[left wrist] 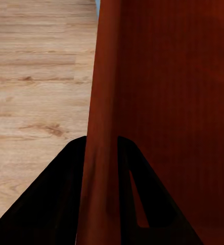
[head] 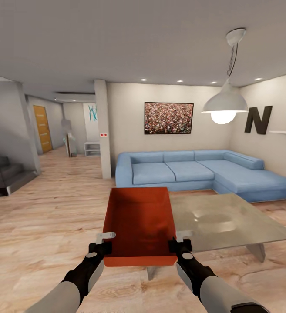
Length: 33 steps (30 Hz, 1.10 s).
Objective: Move the two storage containers from the living room to the garage. In the garage, place one container on the floor and stack the other container on top of it (either order is fine).
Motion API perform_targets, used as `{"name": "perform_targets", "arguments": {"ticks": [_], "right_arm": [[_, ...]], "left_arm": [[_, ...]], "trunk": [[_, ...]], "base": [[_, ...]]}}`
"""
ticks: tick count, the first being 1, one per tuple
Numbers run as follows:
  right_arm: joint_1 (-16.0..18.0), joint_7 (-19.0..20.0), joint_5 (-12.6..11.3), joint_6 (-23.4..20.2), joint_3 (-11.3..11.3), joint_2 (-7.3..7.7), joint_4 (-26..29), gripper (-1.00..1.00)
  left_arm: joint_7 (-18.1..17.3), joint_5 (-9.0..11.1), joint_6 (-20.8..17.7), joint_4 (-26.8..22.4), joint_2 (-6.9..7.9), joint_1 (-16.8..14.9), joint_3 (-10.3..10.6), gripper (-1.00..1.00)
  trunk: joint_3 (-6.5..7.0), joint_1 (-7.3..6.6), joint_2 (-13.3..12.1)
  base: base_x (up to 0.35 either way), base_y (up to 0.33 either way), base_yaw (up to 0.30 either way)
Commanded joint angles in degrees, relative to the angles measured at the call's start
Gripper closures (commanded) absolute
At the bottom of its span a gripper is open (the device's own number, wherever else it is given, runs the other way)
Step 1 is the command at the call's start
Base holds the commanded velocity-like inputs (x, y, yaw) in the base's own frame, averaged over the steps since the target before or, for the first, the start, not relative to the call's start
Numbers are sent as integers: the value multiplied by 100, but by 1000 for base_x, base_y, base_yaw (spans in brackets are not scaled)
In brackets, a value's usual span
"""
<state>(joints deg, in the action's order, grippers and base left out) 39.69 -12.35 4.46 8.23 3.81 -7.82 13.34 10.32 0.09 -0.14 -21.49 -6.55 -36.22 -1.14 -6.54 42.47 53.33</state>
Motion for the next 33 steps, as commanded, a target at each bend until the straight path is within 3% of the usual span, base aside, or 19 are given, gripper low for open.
{"name": "perform_targets", "arguments": {"ticks": [1,33], "right_arm": [[2,-57,-16,12,-21,0,-24,100],[4,-57,-16,12,-21,0,-24,100]], "left_arm": [[40,-53,-4,-31,-12,-8,-53,100],[40,-53,-3,-31,-5,-8,-53,100]], "trunk": [[-9,1,7],[-9,1,7]], "base": [[0,0,269],[0,0,269]]}}
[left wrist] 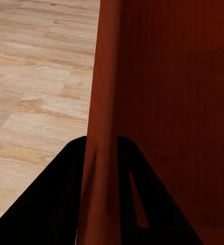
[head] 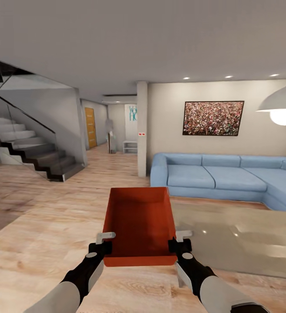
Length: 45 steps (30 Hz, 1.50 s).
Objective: Move the two storage containers from the living room to the garage. In the garage, place one container on the floor and stack the other container on top of it (either order is fine).
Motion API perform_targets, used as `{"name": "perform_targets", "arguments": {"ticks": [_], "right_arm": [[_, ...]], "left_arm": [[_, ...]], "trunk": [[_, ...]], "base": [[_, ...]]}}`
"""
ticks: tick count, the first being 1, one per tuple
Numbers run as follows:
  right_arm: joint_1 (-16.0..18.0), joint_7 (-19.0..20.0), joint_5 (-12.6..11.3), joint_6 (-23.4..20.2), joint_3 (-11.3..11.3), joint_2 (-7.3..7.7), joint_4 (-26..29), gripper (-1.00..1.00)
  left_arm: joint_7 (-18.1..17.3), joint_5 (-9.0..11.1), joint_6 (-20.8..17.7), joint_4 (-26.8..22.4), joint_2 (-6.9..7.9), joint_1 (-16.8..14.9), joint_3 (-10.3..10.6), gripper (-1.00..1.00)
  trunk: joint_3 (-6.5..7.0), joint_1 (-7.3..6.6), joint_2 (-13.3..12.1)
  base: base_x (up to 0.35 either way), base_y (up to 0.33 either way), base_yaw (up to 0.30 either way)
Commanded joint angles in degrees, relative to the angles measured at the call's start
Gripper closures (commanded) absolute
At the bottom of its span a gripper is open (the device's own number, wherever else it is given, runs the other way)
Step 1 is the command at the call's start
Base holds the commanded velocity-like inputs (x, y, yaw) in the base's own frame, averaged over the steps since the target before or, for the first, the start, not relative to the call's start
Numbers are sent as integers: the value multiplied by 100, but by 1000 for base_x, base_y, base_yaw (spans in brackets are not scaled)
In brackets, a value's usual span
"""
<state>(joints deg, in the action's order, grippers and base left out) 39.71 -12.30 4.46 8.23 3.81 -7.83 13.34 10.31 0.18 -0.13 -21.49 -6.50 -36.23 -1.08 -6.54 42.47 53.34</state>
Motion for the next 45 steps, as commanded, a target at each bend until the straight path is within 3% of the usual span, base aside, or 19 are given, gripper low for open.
{"name": "perform_targets", "arguments": {"ticks": [1,31,45], "right_arm": [[2,-62,-15,12,-21,1,-24,100],[2,-62,-15,18,-21,1,-24,100],[2,-62,-24,24,-24,1,-24,100]], "left_arm": [[42,-62,-5,-31,-9,-7,-59,100],[42,-62,-5,-40,-9,-7,-59,100],[32,-69,-5,-25,-9,-7,-54,100]], "trunk": [[-9,1,6],[-9,1,6],[-9,1,6]], "base": [[0,0,268],[0,0,268],[76,0,38]]}}
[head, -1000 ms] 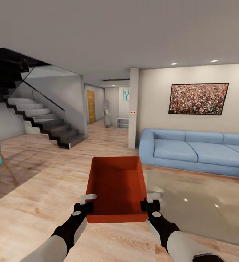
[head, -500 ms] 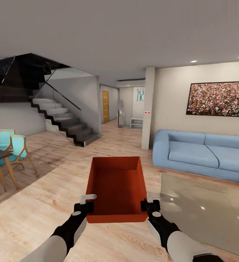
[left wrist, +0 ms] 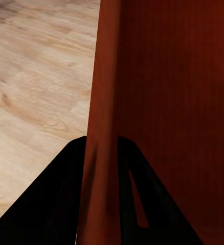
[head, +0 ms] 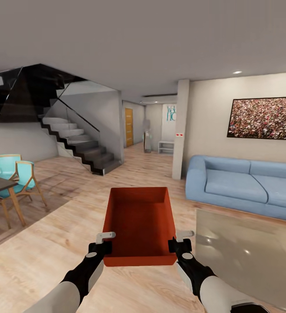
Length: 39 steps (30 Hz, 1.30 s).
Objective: Move the two storage containers from the living room to the garage. In the garage, place one container on the floor and stack the other container on top of it (either order is fine).
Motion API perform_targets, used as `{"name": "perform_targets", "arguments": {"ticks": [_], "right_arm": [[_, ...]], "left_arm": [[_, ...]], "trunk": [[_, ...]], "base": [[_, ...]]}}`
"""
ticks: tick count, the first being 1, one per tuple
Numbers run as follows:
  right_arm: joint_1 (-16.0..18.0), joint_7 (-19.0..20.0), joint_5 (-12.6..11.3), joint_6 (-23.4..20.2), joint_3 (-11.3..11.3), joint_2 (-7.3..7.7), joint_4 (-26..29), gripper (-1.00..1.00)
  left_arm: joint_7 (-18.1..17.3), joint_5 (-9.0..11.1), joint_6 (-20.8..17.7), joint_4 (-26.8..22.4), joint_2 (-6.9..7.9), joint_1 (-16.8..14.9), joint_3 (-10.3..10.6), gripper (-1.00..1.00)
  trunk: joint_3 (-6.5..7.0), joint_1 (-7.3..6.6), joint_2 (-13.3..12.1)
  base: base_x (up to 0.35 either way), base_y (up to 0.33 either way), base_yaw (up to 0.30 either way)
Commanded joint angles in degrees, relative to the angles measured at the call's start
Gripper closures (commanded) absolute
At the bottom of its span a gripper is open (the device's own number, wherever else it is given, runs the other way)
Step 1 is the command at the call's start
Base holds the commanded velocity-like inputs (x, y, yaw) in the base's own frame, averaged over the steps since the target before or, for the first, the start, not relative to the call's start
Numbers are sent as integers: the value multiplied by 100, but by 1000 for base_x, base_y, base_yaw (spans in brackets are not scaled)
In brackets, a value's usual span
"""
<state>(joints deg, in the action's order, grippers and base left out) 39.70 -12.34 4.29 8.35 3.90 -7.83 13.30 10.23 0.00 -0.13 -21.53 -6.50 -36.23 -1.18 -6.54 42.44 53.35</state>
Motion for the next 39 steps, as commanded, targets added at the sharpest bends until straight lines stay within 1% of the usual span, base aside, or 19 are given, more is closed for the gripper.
{"name": "perform_targets", "arguments": {"ticks": [1,17,33,39], "right_arm": [[3,-58,-10,11,-32,1,-21,100],[2,-57,-18,-1,-42,-8,-22,100],[2,-50,-16,-6,-48,-7,-21,100],[3,-51,-16,-4,-48,-8,-21,100]], "left_arm": [[37,-52,-5,-20,-9,-7,-43,100],[31,-52,-5,-18,0,-7,-41,100],[31,-53,-5,-18,1,-7,-44,100],[14,-52,-5,-18,29,-7,-48,100]], "trunk": [[-8,3,6],[-8,3,6],[-8,3,6],[-8,3,6]], "base": [[298,0,0],[319,0,1],[322,0,248],[322,0,47]]}}
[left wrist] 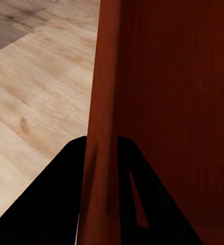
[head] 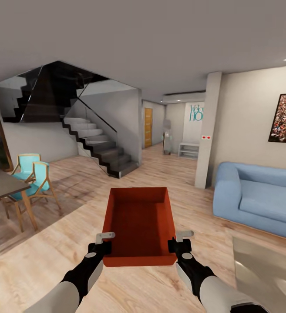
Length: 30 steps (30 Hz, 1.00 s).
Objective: Move the two storage containers from the living room to the garage. In the garage, place one container on the floor and stack the other container on top of it (either order is fine).
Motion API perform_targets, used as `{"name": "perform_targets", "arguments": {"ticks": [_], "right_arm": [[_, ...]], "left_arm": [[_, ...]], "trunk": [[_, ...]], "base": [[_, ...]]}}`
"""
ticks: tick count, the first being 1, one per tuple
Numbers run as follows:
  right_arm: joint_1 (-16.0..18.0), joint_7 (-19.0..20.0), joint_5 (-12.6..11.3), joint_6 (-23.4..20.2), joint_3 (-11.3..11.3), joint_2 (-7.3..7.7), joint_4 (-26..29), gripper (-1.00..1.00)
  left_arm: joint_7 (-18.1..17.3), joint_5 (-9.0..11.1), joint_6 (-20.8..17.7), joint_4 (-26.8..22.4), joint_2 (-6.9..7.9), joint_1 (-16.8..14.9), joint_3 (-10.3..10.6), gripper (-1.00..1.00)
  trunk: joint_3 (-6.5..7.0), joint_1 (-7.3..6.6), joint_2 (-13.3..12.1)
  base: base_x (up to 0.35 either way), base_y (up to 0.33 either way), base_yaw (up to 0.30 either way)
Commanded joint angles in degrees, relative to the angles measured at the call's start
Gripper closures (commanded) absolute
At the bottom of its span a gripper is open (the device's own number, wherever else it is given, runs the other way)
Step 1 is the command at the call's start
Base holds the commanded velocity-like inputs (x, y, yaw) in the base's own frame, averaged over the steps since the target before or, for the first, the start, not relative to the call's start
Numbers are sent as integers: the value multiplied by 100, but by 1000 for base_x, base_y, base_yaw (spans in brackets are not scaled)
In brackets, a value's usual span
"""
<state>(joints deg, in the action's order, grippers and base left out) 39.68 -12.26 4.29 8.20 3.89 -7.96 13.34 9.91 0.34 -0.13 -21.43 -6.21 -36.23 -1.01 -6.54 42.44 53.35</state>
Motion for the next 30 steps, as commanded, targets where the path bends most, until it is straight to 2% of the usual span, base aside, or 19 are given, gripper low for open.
{"name": "perform_targets", "arguments": {"ticks": [1,30], "right_arm": [[5,-61,-16,13,-46,5,-25,100],[4,-61,-11,6,-46,12,-25,100]], "left_arm": [[37,-85,-5,-28,2,-7,-63,100],[0,-82,-5,-20,15,-7,-65,100]], "trunk": [[-8,4,6],[-8,4,6]], "base": [[322,0,5],[322,0,0]]}}
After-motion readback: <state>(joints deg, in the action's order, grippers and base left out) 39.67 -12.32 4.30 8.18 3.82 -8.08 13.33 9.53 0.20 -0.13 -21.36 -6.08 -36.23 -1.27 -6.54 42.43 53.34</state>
